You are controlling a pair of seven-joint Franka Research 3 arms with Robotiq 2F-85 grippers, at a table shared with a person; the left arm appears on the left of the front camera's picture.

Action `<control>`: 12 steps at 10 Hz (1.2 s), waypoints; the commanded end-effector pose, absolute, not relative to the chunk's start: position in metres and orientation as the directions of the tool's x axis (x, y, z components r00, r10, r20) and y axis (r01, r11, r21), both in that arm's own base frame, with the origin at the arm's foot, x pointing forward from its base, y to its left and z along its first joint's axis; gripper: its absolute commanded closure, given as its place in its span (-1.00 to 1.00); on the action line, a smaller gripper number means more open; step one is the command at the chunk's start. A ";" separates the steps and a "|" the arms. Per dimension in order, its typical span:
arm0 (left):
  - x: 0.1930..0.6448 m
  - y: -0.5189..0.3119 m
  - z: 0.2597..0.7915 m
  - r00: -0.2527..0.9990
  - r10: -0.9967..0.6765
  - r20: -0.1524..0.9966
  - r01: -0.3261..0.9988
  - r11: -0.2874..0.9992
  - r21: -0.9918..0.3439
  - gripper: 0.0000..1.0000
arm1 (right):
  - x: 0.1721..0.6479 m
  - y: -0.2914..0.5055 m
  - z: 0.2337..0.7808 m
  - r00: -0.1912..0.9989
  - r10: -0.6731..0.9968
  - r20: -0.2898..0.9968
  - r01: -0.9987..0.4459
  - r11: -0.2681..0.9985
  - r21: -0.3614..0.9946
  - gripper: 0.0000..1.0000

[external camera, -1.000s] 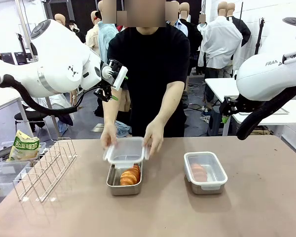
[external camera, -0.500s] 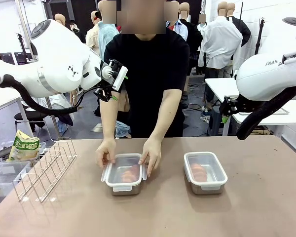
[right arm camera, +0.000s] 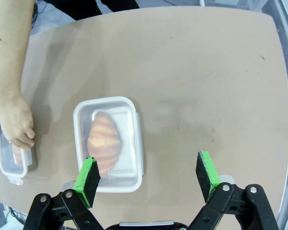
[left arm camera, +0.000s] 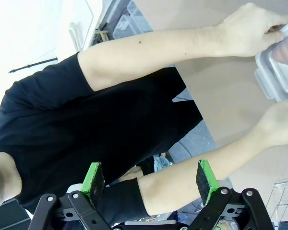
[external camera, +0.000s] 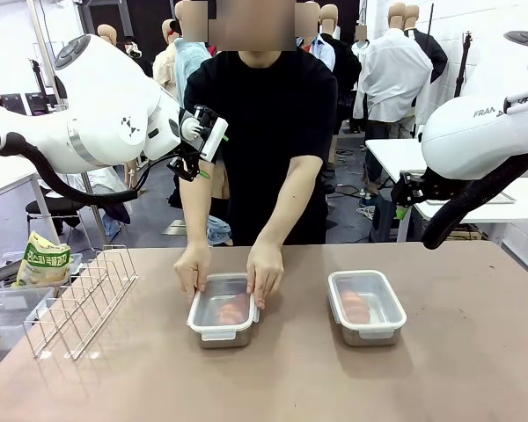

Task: Place the bread in airtight containers.
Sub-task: Release when the human grabs the Airtight Container lid.

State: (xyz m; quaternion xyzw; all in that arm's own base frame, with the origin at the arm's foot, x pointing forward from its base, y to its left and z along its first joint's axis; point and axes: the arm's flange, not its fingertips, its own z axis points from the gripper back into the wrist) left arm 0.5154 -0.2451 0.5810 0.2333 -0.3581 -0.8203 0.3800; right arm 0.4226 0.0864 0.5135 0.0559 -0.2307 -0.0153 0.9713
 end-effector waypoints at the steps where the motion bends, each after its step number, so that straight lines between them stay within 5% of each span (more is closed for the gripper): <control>1: 0.516 -0.245 0.582 -0.601 -0.791 -0.114 0.452 -0.454 0.768 -1.00 | 0.423 0.085 0.513 0.894 -0.057 0.444 0.004 0.993 0.118 -1.00; 12: 0.516 -0.245 0.582 -0.601 -0.791 -0.114 0.452 -0.454 0.768 -1.00 | 0.423 0.085 0.513 0.894 -0.057 0.444 0.004 0.993 0.118 -1.00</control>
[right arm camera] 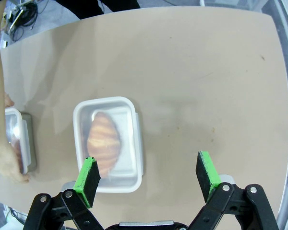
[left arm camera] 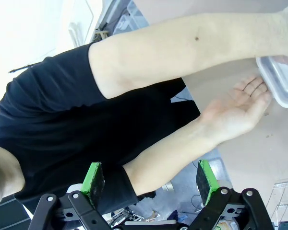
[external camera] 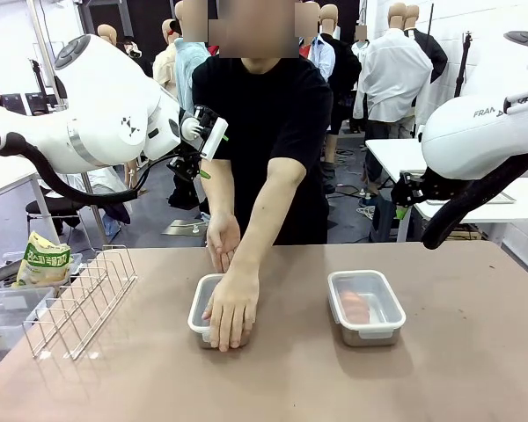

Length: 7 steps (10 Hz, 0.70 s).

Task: Place the bread in airtight containers.
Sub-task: Release when the human grabs the Airtight Container lid.

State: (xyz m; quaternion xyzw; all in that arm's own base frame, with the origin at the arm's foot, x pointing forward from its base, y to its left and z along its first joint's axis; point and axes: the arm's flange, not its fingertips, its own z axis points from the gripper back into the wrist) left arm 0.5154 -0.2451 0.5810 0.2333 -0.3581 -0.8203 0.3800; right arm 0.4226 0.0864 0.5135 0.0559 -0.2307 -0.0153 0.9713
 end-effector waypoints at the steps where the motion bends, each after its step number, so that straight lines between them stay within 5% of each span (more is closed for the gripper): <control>1: 0.516 -0.245 0.582 -0.601 -0.791 -0.114 0.452 -0.454 0.768 -1.00 | 0.423 0.085 0.513 0.894 -0.057 0.444 0.004 0.993 0.118 -1.00; 7: 0.516 -0.245 0.582 -0.601 -0.791 -0.114 0.452 -0.454 0.768 -1.00 | 0.423 0.085 0.513 0.894 -0.057 0.444 0.004 0.993 0.118 -1.00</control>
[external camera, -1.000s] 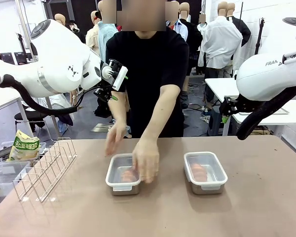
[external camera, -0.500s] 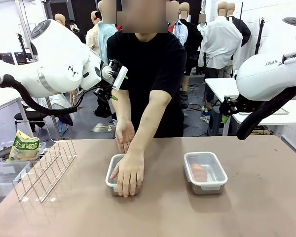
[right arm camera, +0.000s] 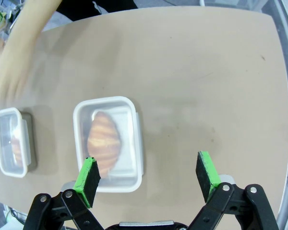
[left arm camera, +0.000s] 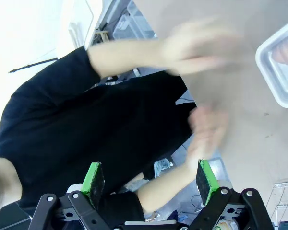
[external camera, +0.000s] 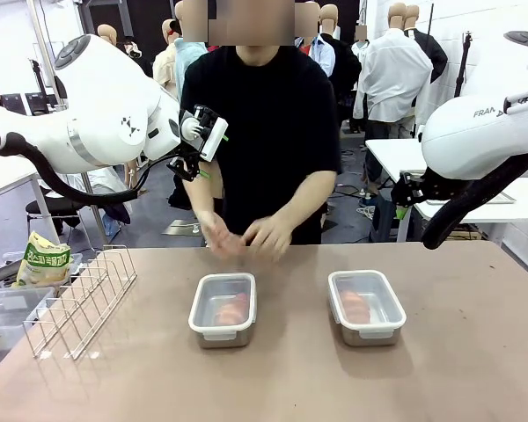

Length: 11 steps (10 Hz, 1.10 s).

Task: Place the bread in airtight containers.
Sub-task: Release when the human grabs the Airtight Container lid.

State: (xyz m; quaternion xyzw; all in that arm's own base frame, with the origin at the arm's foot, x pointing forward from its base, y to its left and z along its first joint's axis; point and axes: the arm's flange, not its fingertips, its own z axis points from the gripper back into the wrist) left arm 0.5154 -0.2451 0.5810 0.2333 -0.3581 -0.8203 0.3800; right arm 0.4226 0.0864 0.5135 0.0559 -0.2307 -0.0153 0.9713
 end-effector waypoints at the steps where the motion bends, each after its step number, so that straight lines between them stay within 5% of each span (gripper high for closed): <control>1: 0.516 -0.245 0.582 -0.601 -0.791 -0.114 0.452 -0.454 0.768 -1.00 | 0.423 0.085 0.513 0.894 -0.057 0.444 0.004 0.993 0.118 -1.00; 11: 0.516 -0.245 0.582 -0.601 -0.791 -0.114 0.452 -0.454 0.768 -1.00 | 0.423 0.085 0.513 0.894 -0.057 0.444 0.004 0.993 0.118 -1.00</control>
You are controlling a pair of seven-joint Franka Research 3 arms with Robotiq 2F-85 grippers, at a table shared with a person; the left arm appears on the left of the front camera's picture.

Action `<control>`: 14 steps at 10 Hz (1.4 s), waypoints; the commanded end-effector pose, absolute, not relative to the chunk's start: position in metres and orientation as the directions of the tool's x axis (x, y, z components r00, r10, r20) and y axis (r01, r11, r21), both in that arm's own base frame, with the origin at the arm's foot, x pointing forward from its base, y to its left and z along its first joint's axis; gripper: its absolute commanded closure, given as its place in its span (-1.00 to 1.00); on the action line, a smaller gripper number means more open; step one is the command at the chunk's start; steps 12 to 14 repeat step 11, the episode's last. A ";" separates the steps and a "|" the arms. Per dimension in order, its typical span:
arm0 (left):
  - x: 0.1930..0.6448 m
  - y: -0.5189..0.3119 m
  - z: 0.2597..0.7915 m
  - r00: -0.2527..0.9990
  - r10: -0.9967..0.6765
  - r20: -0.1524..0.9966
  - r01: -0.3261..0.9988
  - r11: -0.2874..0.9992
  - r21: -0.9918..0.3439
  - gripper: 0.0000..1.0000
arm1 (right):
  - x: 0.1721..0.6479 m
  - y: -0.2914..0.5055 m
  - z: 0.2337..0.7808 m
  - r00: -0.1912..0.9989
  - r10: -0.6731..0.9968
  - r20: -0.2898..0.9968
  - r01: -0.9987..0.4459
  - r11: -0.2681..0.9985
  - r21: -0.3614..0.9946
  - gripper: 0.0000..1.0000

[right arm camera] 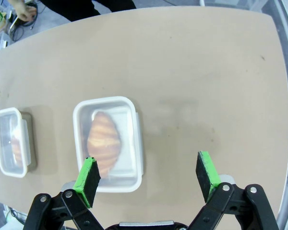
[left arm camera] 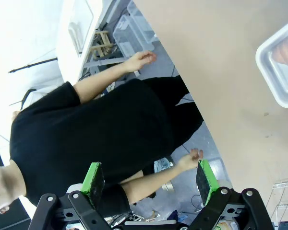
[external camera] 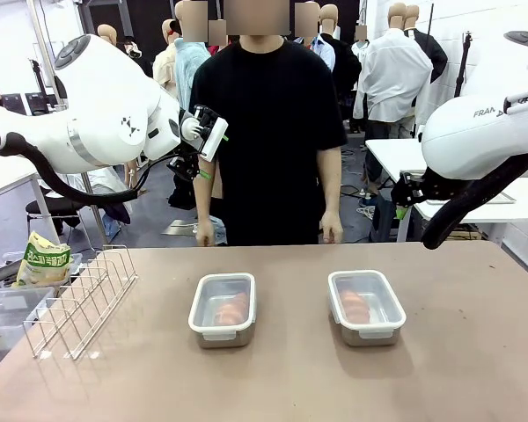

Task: Place the bread in airtight containers.
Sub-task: Release when the human grabs the Airtight Container lid.

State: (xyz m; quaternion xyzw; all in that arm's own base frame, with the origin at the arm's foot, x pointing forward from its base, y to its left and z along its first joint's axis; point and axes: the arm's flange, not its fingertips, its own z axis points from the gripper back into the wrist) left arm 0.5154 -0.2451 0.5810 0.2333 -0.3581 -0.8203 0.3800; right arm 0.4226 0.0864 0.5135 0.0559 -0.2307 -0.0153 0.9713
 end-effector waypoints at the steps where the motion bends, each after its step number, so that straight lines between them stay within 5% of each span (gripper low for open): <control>1: 0.516 -0.245 0.582 -0.601 -0.791 -0.114 0.452 -0.454 0.768 -1.00 | 0.423 0.085 0.513 0.894 -0.057 0.444 0.004 0.993 0.118 -1.00; 14: 0.516 -0.245 0.582 -0.601 -0.791 -0.114 0.452 -0.454 0.768 -1.00 | 0.423 0.085 0.513 0.894 -0.057 0.444 0.004 0.993 0.118 -1.00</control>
